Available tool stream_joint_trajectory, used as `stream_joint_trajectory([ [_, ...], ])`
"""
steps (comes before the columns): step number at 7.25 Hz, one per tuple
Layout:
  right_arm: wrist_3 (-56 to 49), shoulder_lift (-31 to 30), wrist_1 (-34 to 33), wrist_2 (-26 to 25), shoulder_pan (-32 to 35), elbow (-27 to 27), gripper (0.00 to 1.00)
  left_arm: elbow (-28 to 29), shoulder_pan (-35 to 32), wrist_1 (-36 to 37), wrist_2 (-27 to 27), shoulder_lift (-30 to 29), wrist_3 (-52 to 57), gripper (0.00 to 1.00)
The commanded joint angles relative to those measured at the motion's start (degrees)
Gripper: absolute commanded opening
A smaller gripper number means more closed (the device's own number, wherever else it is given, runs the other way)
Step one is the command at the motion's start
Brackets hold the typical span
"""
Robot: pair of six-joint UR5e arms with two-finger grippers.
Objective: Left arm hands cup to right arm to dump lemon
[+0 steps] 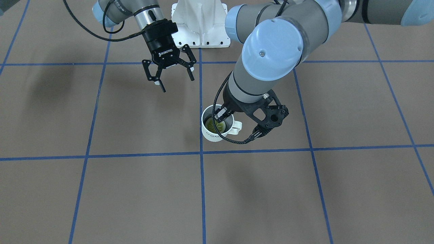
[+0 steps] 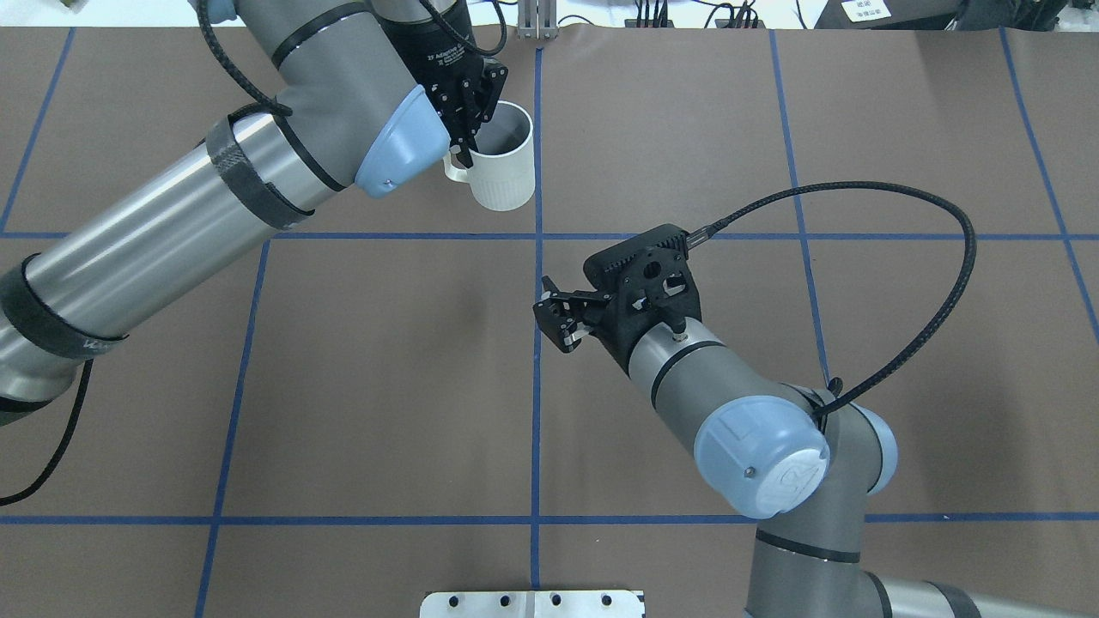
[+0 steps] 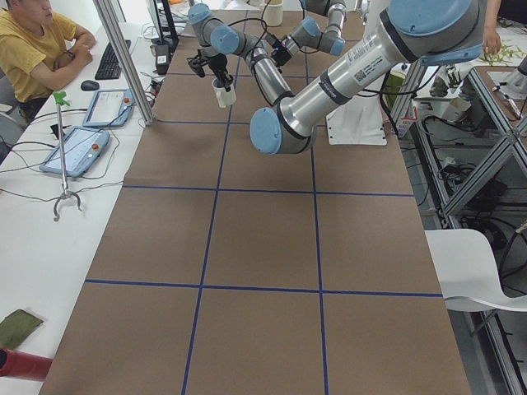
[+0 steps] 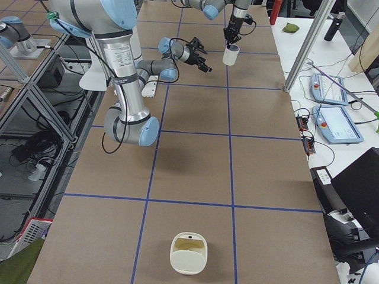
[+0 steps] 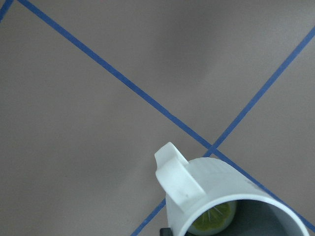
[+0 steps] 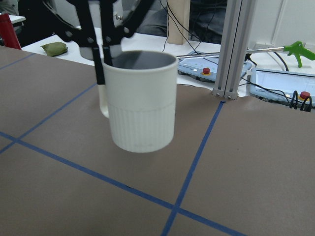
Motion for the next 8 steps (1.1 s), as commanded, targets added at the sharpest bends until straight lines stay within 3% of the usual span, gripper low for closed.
stream_joint_trajectory([
  [1,0.6,1.4,0.1,-4.9,-2.3,-0.5,1.0,0.2,1.8,0.2,-0.1,-1.1,-1.7,0.0],
  [3,0.8,1.9,0.7,-6.5,-2.7,-1.5,1.0,-0.2,2.3,0.3,-0.3,-1.0,-1.8,0.0],
  [5,0.8,3.4,8.0,-9.2,-2.8,-7.1,1.0,-1.6,3.1,2.1,-0.7,-1.1,-1.8,0.0],
  [8,0.8,4.1,8.1,-10.3,-2.6,-7.3,1.0,-3.8,4.9,2.6,-0.7,-0.7,-1.8,0.0],
])
